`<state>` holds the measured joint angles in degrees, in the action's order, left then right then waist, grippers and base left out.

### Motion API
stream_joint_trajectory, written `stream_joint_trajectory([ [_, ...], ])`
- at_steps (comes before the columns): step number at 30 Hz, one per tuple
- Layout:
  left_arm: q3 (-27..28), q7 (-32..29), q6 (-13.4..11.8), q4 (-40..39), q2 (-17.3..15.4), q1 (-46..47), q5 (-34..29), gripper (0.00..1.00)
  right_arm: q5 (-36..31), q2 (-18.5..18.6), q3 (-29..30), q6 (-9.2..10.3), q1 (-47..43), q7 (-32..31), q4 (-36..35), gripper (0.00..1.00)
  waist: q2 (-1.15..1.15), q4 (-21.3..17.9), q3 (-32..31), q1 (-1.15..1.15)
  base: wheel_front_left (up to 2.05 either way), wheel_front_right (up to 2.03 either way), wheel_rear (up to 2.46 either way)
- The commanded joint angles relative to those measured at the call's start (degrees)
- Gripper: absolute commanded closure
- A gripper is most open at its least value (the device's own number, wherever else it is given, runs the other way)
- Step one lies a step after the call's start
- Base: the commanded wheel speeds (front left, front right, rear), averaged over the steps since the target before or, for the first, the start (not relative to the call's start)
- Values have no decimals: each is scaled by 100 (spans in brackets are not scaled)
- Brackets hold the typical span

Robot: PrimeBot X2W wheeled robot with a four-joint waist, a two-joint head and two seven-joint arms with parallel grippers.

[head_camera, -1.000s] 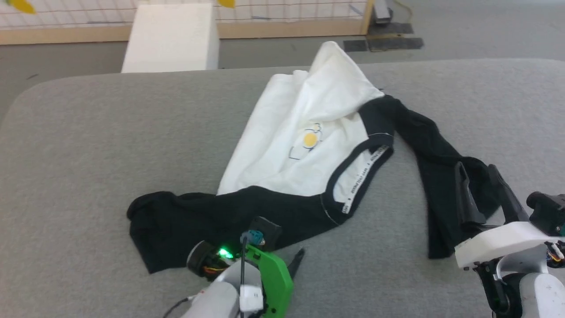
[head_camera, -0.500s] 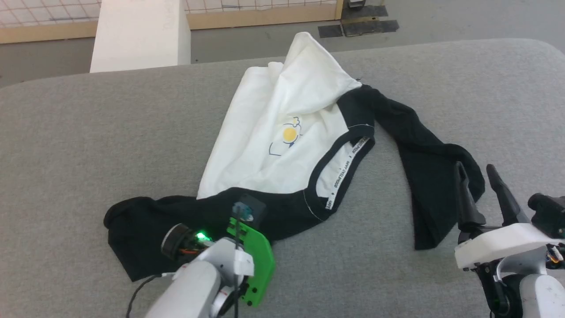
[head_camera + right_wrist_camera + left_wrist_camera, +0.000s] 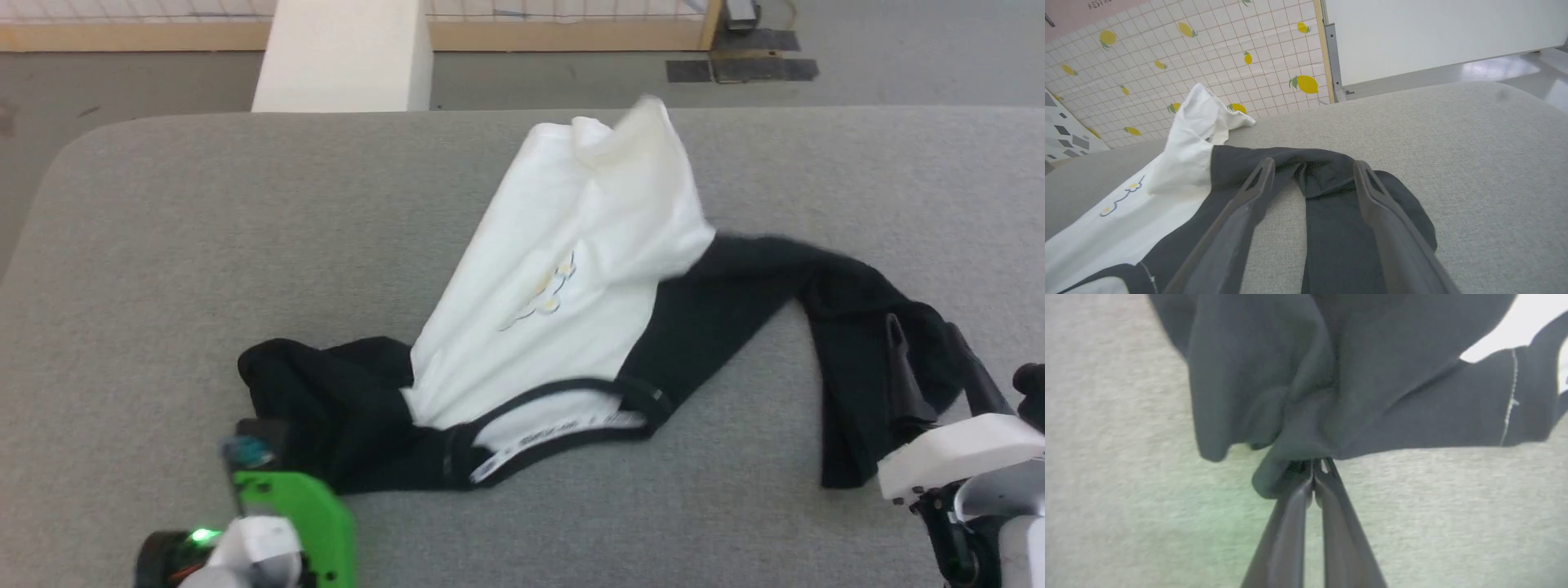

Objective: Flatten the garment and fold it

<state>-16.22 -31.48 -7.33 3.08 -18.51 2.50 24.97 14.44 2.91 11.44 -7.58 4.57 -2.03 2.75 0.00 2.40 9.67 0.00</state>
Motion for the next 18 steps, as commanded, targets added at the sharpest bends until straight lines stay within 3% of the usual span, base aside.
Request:
stream_joint_trajectory([
  [1, 120, 44, -95, -3, -134, -205, 83, 100, -94, -2, 78, 9, -77, -110, 28, 0, 0, 170, -50, 0, 0, 0, 0],
  [3, 223, 186, -62, -107, -137, -289, 193, 100, -155, -3, 129, 9, -74, -210, 10, 0, 0, 230, -56, 0, 0, 0, 0],
  [6, 225, 556, 95, -185, -26, -288, 290, 0, -157, -3, 125, 9, -85, -334, -29, 0, 0, 309, -73, 0, 0, 0, 0],
  [11, 241, 1290, 355, -265, 292, -263, 507, 0, -111, -3, -97, 9, -210, -674, -97, 0, 0, 455, -139, 0, 0, 0, 0],
  [18, 649, 2983, 261, -381, 520, -406, 298, 0, -108, -3, -451, 9, -343, -1469, -137, 0, 0, 665, -115, 0, 0, 0, 0],
])
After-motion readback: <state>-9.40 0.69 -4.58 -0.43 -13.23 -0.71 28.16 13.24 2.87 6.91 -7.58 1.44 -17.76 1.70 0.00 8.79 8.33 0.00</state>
